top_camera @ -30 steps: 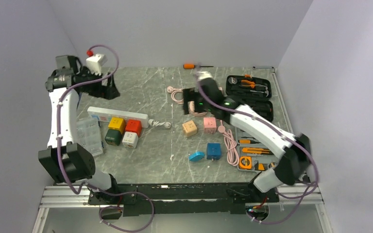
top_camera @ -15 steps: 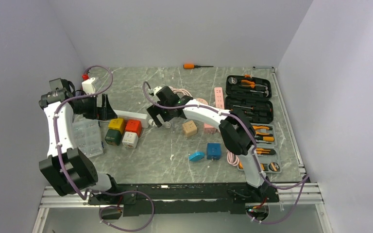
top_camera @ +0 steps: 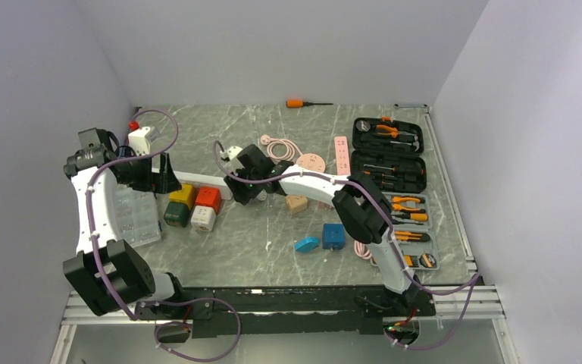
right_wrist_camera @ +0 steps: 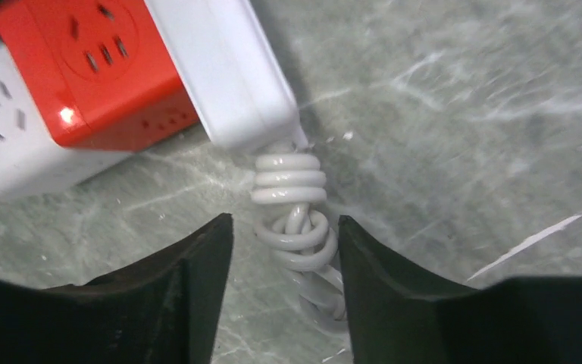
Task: Pull the plug off the socket
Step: Move the socket to the center of the board.
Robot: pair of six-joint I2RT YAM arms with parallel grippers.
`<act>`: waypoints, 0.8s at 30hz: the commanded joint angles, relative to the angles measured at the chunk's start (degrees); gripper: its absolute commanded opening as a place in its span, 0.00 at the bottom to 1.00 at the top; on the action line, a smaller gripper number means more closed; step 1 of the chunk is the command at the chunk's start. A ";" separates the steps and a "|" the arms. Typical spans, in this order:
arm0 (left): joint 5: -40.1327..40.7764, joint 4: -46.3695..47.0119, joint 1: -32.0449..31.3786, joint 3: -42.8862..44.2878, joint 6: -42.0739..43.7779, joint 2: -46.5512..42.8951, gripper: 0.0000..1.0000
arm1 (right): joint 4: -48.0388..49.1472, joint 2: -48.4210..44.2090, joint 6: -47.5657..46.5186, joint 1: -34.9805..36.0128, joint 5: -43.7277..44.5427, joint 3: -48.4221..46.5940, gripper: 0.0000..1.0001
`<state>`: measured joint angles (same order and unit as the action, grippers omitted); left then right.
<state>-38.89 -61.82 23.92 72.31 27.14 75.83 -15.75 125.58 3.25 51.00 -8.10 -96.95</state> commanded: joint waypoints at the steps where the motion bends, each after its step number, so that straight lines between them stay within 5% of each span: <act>1: 1.47 3.00 0.15 -1.21 -0.67 -1.58 0.99 | 4.77 -2.77 1.64 0.40 -0.91 7.46 0.48; 5: 0.66 3.63 0.12 -2.26 -1.00 -1.14 0.99 | 7.74 -8.77 3.89 0.56 1.55 17.27 0.31; 8: -0.31 3.93 0.09 -2.99 -1.20 -1.03 0.99 | 9.32 -14.61 7.39 0.80 4.88 24.02 0.07; 11: -0.36 4.54 -0.03 -3.29 -1.30 -1.56 0.99 | 11.68 -21.23 10.52 2.08 7.87 31.34 0.06; 17: -0.06 4.97 -1.60 -4.22 -0.99 -2.37 0.99 | 10.11 -29.99 18.17 8.29 14.77 41.04 0.17; 24: 2.85 6.62 -4.45 -6.97 -0.53 -2.88 0.99 | 9.09 -34.68 24.66 14.51 19.83 47.57 0.62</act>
<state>-37.04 -56.97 20.56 66.13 26.09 74.39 -6.31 94.39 23.11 63.79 6.63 -50.46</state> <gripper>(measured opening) 0.994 0.530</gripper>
